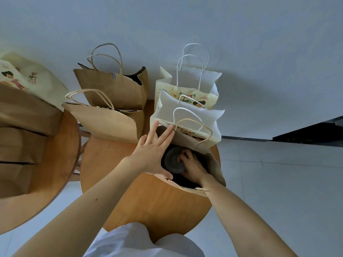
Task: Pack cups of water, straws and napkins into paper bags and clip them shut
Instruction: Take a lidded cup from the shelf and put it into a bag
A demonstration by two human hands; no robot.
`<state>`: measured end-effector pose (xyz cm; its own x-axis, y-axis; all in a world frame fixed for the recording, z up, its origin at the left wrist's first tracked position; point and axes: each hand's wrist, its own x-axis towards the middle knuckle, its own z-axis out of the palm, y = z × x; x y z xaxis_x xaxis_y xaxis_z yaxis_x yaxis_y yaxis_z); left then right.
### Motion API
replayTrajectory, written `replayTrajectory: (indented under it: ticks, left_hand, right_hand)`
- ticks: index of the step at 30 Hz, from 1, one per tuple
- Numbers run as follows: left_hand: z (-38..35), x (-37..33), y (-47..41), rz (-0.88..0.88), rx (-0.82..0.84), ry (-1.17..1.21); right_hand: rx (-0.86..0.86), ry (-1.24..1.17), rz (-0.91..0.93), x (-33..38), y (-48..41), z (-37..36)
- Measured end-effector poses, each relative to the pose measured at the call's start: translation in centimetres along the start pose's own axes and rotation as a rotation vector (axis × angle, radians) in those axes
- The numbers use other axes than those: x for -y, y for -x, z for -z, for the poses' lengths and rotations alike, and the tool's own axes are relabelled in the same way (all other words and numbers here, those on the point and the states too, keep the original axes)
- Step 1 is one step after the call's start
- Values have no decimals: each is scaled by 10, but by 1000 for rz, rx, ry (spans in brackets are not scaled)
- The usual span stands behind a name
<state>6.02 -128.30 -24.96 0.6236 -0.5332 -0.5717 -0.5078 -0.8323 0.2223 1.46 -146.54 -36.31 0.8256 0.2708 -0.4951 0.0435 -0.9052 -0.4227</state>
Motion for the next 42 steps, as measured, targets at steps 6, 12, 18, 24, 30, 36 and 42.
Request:
replayTrajectory:
  ticks: [6, 12, 18, 24, 30, 36, 42]
  left_hand:
    - [-2, -2, 1, 2, -16, 25]
    - [-7, 2, 5, -24, -45, 12]
    - [-12, 0, 17, -26, -147, 43]
    - [-8, -7, 41, -73, -346, 216]
    - [-9, -11, 88, -30, -583, 389]
    - [-23, 10, 169, 177, -822, 393]
    - [-67, 56, 285, 484, -960, 410]
  right_hand:
    - [105, 103, -161, -7, 11, -3]
    - [106, 123, -224, 5, 28, 15]
    - [-198, -7, -246, 35, 63, 42]
    - [-524, -159, -319, 66, 129, 67]
    - [-672, -279, -157, 103, 159, 76]
    - [-593, -260, 167, 166, 143, 78]
    - [-434, -220, 435, 272, 137, 38]
